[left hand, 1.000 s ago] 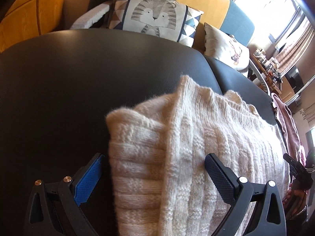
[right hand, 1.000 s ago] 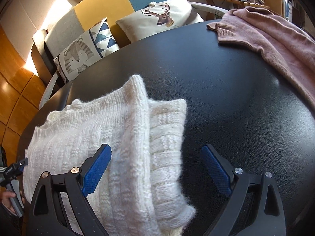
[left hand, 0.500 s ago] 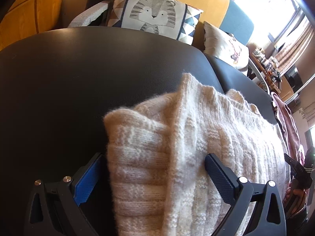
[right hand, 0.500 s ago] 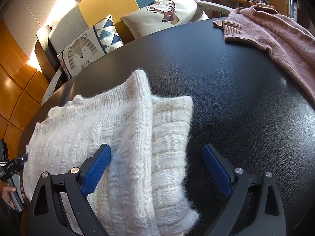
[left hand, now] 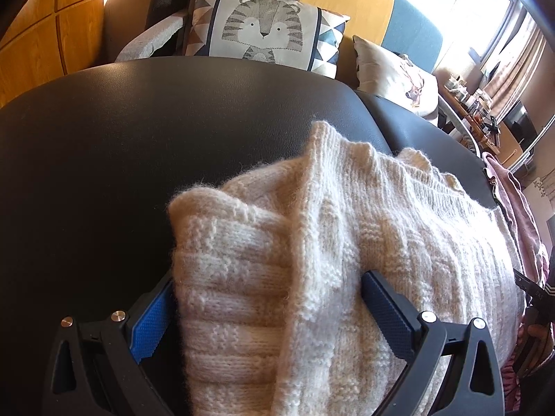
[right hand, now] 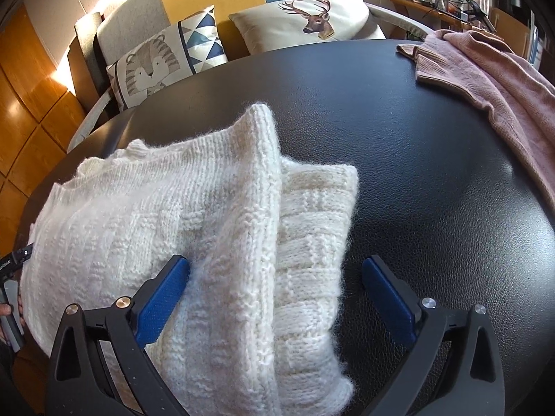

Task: Fold clothes
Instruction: 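Close the left gripper on the sweater's folded side edge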

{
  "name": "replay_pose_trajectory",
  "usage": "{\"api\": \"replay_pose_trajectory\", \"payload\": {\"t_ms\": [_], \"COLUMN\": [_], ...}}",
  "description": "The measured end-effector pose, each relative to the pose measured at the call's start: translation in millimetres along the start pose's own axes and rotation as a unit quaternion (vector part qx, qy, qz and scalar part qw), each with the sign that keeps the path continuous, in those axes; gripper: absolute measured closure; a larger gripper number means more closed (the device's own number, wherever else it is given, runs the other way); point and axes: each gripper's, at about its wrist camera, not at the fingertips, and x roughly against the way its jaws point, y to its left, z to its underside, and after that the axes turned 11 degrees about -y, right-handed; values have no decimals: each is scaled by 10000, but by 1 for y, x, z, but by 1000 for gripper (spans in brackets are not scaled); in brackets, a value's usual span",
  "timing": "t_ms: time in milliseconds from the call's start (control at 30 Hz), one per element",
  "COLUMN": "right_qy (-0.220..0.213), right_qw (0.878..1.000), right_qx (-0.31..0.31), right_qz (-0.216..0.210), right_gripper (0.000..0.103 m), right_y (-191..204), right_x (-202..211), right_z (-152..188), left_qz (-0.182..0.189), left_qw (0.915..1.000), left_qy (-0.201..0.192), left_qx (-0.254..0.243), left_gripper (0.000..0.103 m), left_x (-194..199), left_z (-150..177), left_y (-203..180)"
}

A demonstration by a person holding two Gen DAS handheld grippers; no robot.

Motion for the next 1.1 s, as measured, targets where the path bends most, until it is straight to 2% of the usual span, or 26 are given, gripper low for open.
{"api": "replay_pose_trajectory", "payload": {"t_ms": [467, 500, 533, 567, 633, 700, 733, 867, 1100], "right_qy": [-33, -45, -57, -66, -82, -93, -90, -52, -39], "right_qw": [10000, 10000, 10000, 10000, 10000, 10000, 10000, 9999, 9999], "right_qx": [20, 21, 22, 22, 19, 18, 27, 90, 152], "right_qz": [17, 14, 11, 10, 11, 6, -1, -7, 39], "right_gripper": [0, 0, 0, 0, 0, 0, 0, 0, 1], "right_y": [1, 1, 1, 1, 1, 1, 0, 1, 3], "right_x": [-1, -1, -1, -1, -1, -1, -1, -2, -3], "right_z": [1, 1, 2, 2, 2, 3, 3, 4, 4], "left_qz": [301, 337, 371, 458, 651, 793, 798, 723, 801], "left_qw": [9993, 9992, 9991, 9988, 9976, 9964, 9963, 9969, 9960], "left_qy": [229, 213, 193, 191, 225, 295, 315, 322, 365], "left_qx": [-6, -22, -42, -47, -33, -14, -43, -43, 132], "left_gripper": [1, 6, 19, 25, 51, 63, 66, 67, 61], "left_x": [-2, -1, 0, 1, 2, 2, 2, 2, -3], "left_z": [-8, -9, -10, -10, -11, -11, -11, -12, -12], "left_y": [4, 3, 2, 1, -1, -4, -7, -13, -12]}}
